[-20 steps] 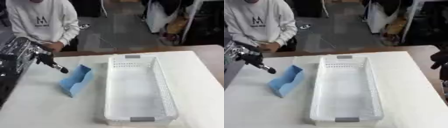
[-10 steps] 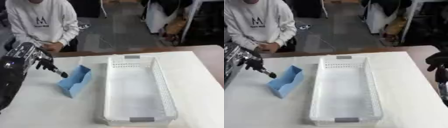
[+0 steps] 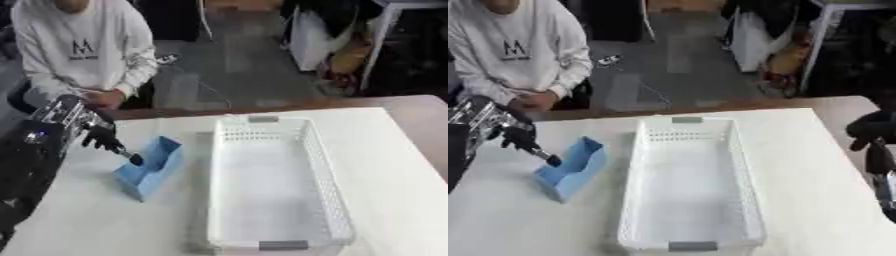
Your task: Pick up objects on the table and place them in the box.
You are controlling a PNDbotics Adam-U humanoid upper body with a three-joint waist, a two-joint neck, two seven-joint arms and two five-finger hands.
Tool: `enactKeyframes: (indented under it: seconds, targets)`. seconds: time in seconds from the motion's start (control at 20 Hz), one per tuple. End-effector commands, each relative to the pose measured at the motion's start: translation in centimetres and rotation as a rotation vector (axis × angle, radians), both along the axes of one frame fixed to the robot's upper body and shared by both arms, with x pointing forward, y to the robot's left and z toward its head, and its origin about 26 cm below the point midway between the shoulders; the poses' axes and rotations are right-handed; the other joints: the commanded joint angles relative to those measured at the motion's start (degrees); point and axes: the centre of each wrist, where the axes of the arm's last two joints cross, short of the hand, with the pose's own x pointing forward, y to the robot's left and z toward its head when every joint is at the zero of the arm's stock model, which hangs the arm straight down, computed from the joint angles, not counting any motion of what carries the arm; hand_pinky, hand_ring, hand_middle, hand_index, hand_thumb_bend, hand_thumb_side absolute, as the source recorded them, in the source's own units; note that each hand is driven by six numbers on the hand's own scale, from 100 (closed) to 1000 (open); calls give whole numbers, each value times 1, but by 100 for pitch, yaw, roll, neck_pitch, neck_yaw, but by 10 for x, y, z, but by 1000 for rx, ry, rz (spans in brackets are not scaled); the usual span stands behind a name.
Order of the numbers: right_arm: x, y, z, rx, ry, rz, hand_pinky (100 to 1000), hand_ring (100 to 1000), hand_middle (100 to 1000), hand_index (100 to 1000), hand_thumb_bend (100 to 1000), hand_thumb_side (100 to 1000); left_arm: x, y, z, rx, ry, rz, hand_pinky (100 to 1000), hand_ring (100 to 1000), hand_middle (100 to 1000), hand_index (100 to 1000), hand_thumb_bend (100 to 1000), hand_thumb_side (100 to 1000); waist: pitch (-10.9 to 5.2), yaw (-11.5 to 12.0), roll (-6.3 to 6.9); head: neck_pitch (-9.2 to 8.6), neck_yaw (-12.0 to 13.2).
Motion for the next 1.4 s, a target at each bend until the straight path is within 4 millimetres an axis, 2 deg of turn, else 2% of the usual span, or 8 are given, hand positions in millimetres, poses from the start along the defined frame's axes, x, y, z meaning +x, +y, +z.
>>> enactKeyframes:
  seconds: [0.05,0.4,0.8,1.4]
  targets:
    - [0,0,12,-32,-25,16,135,434,579,663,100,749,4,-6,13,59,77,-73,255,527,608,743,1000,1000,-92,-28,-4,-98,60]
    - [2,3,16,-39,-30,41,137,435,579,663,100,749,5,-16,-5,105,129,-101,263,529,603,737,1000,1000,-100,-128,22,-142,142]
    - [3,4,20,-42,-31,59,139,436,579,664,100,749,6,-20,-3,193,123,-99,297,555,618,741,1000,1000,-117,-177,53,-162,173]
    - [3,3,19,-46,-23,60,139,436,579,664,100,749,3,-12,-23,293,194,-83,325,569,627,744,1000,1000,-134,-163,52,-133,179]
